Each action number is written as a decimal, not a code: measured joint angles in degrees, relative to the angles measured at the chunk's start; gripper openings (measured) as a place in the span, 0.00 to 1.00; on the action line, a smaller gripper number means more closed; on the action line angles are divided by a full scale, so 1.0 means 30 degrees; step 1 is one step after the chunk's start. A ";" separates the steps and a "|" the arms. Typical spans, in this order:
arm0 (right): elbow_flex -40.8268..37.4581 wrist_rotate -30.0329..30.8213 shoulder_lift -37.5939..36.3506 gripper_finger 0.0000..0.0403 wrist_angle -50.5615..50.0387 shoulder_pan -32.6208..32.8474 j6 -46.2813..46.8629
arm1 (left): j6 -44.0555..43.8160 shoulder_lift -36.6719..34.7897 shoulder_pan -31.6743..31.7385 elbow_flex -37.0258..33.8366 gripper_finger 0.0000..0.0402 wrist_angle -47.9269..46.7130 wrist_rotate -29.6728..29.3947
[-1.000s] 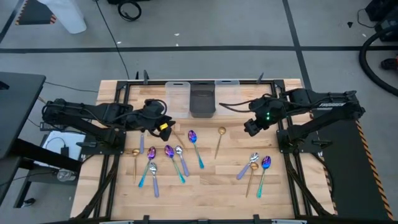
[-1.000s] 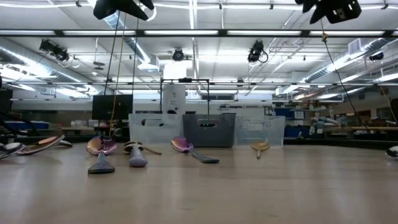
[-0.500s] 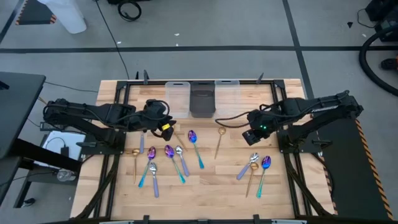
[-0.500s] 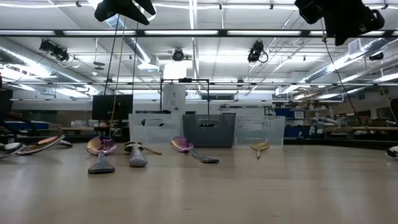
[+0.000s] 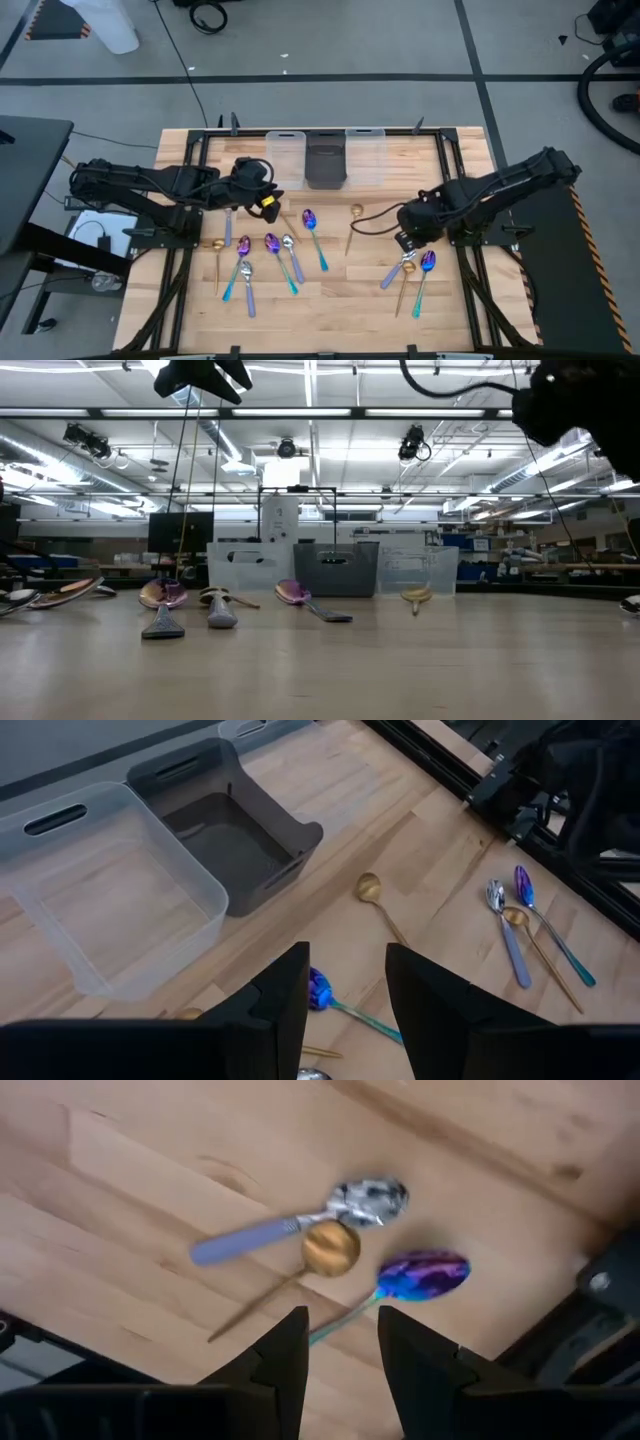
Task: Sort silverware by color (type)
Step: Put the right blue spoon into the right transparent bin
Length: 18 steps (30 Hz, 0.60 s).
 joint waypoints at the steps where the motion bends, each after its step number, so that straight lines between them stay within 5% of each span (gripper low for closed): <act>1: -0.0252 -0.0207 -0.0005 0.33 0.0263 0.0150 0.0426 | 0.0005 0.0000 0.0003 0.0000 0.35 0.0000 0.0006; 9: -0.1576 -0.0085 -0.0005 0.35 0.1625 0.2293 0.4244 | 0.0136 0.0000 0.0739 0.0000 0.35 -0.0211 0.0006; 18: -0.2559 0.1523 -0.0005 0.48 0.2684 0.5670 1.0117 | 0.1497 0.0000 0.1777 0.0000 0.35 -0.0197 0.0013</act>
